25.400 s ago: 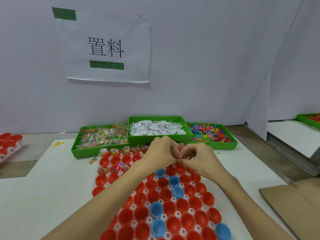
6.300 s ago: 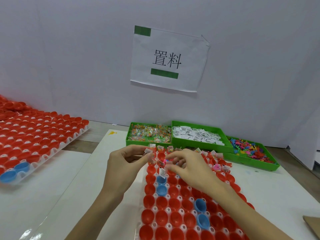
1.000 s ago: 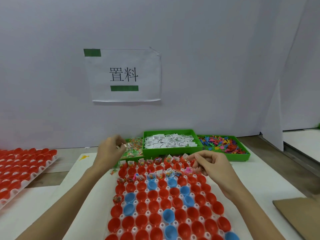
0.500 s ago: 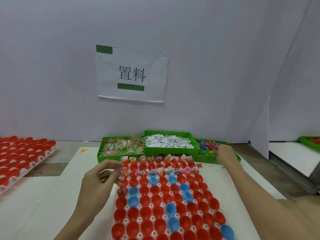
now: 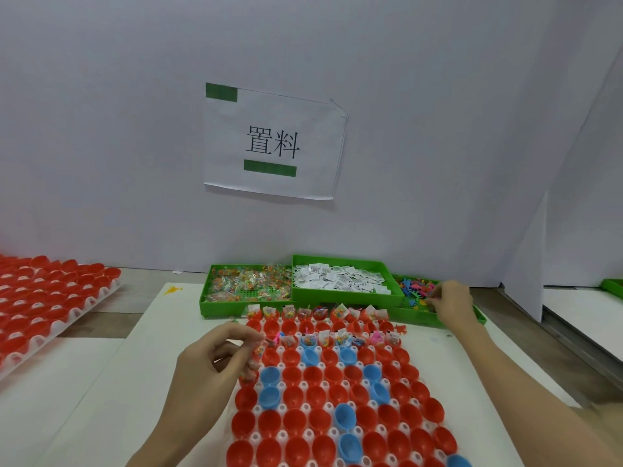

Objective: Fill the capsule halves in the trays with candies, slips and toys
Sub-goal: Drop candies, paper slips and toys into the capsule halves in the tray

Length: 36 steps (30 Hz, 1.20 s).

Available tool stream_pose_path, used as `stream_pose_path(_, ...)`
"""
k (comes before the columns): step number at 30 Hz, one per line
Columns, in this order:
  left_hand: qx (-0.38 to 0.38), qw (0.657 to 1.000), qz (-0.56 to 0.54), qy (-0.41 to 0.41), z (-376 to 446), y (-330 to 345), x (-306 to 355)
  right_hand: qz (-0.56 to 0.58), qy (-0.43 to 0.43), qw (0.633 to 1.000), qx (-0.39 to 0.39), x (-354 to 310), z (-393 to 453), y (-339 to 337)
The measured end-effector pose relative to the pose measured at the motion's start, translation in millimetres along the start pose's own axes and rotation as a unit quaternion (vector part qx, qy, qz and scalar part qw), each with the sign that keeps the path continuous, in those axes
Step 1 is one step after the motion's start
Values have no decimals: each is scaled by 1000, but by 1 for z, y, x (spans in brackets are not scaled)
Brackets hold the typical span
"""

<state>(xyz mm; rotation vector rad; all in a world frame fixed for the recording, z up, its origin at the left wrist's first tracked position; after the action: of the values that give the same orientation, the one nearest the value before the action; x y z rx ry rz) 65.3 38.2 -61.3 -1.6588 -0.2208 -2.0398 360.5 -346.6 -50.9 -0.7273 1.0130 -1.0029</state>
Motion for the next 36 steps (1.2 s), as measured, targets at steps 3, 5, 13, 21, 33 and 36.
stream_pose_path(3, 1, 1000, 3, -2, 0, 0, 0, 11, -31, 999, 37, -4, -5, 0)
stream_pose_path(5, 2, 1000, 1, -1, 0, -1, 0, 31, -39, 997, 64, -4, -8, -2)
stream_pose_path(13, 5, 1000, -4, -3, -2, 0, 1, 73, -101, 983, 132, -13, -18, -9)
stream_pose_path(21, -15, 997, -68, -31, -7, 6, 12, 322, -86, 929, 163, -79, -63, -52)
stream_pose_path(33, -55, 992, -103, -40, -24, 20, 30, 500, -212, 818, -189, -229, -209, -37)
stream_pose_path(36, -78, 989, -117, -53, -24, 20, 29, 468, -225, 838, -168, -231, -209, -37)
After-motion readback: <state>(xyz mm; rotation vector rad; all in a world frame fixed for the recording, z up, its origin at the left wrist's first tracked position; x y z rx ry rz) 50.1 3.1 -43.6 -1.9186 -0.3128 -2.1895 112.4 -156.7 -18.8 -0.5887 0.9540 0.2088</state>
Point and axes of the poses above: each hand's wrist, its own z-axis towards the middle knuckle, its own y-axis out of the palm, x = y × z, the point moved 6 cm from there along z, towards the middle knuckle, and after that the axes turned 9 degrees about -y, right-handed, at the moved point
